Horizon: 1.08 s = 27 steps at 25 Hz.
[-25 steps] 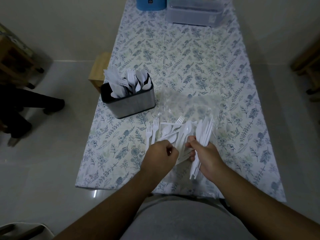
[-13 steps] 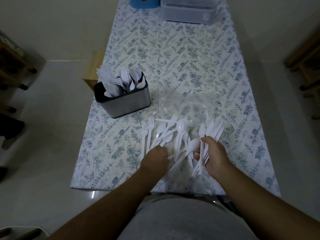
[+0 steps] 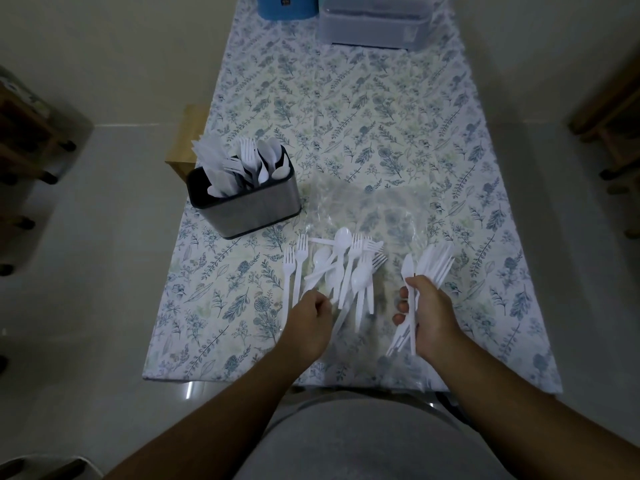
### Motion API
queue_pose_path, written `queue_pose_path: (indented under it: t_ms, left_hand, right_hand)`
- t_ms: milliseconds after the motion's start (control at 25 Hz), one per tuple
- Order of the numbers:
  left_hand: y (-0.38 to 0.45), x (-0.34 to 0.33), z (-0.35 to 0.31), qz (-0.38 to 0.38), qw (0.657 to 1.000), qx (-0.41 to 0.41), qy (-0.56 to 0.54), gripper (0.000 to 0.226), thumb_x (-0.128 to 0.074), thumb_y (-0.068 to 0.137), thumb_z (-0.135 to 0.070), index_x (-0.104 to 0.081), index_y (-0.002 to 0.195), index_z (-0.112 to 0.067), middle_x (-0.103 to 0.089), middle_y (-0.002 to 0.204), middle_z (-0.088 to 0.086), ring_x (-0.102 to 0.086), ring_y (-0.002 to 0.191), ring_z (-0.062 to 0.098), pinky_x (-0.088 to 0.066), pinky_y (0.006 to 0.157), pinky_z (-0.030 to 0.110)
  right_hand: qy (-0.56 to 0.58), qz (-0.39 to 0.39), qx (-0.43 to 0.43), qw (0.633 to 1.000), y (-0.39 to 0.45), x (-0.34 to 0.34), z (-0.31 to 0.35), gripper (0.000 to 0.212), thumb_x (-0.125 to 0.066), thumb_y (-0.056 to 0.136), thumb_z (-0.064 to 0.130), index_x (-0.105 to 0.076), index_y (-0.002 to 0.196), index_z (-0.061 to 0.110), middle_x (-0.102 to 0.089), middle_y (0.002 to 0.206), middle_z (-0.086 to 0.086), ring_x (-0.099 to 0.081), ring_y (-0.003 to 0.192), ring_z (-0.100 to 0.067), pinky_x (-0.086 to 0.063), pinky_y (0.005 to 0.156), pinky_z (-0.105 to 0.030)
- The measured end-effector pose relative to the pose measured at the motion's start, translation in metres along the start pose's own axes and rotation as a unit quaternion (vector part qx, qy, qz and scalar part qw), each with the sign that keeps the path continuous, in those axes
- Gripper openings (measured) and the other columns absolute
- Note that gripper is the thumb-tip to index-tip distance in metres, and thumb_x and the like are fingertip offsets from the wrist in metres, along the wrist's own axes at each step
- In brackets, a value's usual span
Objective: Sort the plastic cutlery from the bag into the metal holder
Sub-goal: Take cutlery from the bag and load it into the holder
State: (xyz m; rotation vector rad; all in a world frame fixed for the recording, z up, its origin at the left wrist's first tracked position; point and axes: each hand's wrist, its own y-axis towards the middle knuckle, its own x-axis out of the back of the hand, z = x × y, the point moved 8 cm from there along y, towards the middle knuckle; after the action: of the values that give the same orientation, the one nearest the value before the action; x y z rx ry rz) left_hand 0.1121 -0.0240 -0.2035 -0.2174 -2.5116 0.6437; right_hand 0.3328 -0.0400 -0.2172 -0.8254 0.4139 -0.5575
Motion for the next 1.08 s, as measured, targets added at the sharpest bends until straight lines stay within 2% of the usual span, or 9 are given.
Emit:
queue_pose_path:
  t_ms: [160,280,400,480,600,720,840,960,1080]
  left_hand:
    - [-0.007,-0.002,-0.008,0.041,0.991,-0.067,0.112,0.017,-0.054,0.092,-0.027,-0.058,0.076,-0.021,-0.059,0.074,-0.005,-0.055,0.064,0.010,-0.046,0.057,0.026]
    - [-0.009,0.013,-0.027,-0.041,0.962,-0.150,0.225,0.023,-0.055,0.085,-0.039,-0.061,0.073,-0.021,-0.056,0.078,-0.005,-0.057,0.072,0.014,-0.048,0.059,0.028]
    - [-0.004,0.014,-0.044,-0.104,0.932,-0.218,0.271,0.039,-0.058,0.087,-0.037,-0.062,0.120,-0.017,-0.056,0.123,0.007,-0.052,0.117,0.024,-0.052,0.094,0.038]
    - [0.006,0.001,-0.043,-0.049,0.936,-0.182,0.297,0.065,-0.054,0.092,-0.043,-0.036,0.151,-0.022,-0.029,0.158,0.012,-0.024,0.147,0.034,-0.032,0.117,0.050]
    - [0.009,-0.027,-0.039,0.057,0.915,-0.184,0.353,0.070,-0.049,0.097,-0.034,-0.014,0.157,-0.034,0.000,0.168,0.006,0.004,0.154,0.035,-0.014,0.122,0.059]
    - [0.002,-0.029,-0.041,0.038,0.913,-0.230,0.335,0.063,-0.048,0.095,-0.022,-0.026,0.154,-0.032,-0.018,0.165,0.006,-0.010,0.153,0.031,-0.017,0.122,0.051]
    - [0.010,0.001,-0.036,-0.082,0.941,-0.186,0.269,0.039,-0.053,0.098,-0.024,-0.052,0.136,-0.018,-0.056,0.133,0.006,-0.047,0.124,0.022,-0.045,0.105,0.037]
    - [0.023,0.009,-0.032,-0.079,0.945,-0.152,0.279,0.020,-0.057,0.096,-0.027,-0.064,0.106,-0.012,-0.064,0.099,0.006,-0.057,0.095,0.020,-0.054,0.081,0.034]
    - [0.022,0.011,-0.038,-0.072,0.950,-0.138,0.269,0.020,-0.057,0.095,-0.027,-0.069,0.090,-0.011,-0.065,0.083,0.003,-0.063,0.078,0.017,-0.056,0.070,0.032]
  right_hand:
    - [-0.021,0.021,0.039,0.999,-0.002,-0.008,0.003,0.004,-0.075,0.088,0.010,-0.071,0.087,0.010,-0.056,0.066,-0.004,-0.044,0.046,-0.012,-0.038,0.042,-0.025]
    - [-0.050,0.019,0.045,0.998,-0.003,-0.012,0.000,0.015,-0.078,0.088,0.021,-0.072,0.085,0.007,-0.061,0.067,-0.006,-0.053,0.049,-0.015,-0.046,0.047,-0.027]
    - [-0.074,0.021,0.010,0.997,-0.001,-0.013,-0.008,0.033,-0.076,0.087,0.044,-0.071,0.084,0.011,-0.065,0.065,-0.003,-0.061,0.057,-0.019,-0.054,0.061,-0.037]
    - [-0.119,0.019,0.011,0.993,0.001,-0.011,-0.010,0.038,-0.076,0.084,0.051,-0.073,0.086,0.013,-0.063,0.067,-0.002,-0.058,0.055,-0.017,-0.050,0.065,-0.037]
    - [-0.121,0.037,0.012,0.992,-0.001,-0.012,-0.008,0.021,-0.079,0.086,0.031,-0.072,0.095,0.013,-0.058,0.068,-0.002,-0.052,0.053,-0.016,-0.046,0.056,-0.034]
    - [-0.069,0.061,-0.004,0.996,-0.005,-0.018,-0.001,0.005,-0.070,0.092,0.012,-0.068,0.096,0.015,-0.056,0.066,0.000,-0.049,0.054,-0.015,-0.043,0.051,-0.029]
    - [-0.043,0.057,-0.019,0.997,-0.001,-0.016,-0.002,0.010,-0.065,0.093,0.007,-0.066,0.096,0.016,-0.054,0.067,0.000,-0.048,0.053,-0.014,-0.041,0.050,-0.027]
    - [-0.052,0.059,-0.018,0.997,-0.002,-0.018,-0.004,0.008,-0.066,0.094,0.008,-0.064,0.094,0.016,-0.054,0.068,-0.001,-0.050,0.053,-0.015,-0.041,0.051,-0.029]
    - [-0.068,0.069,-0.014,0.995,-0.005,-0.025,-0.004,0.006,-0.068,0.093,0.010,-0.065,0.093,0.015,-0.055,0.068,-0.002,-0.050,0.056,-0.016,-0.042,0.053,-0.030]
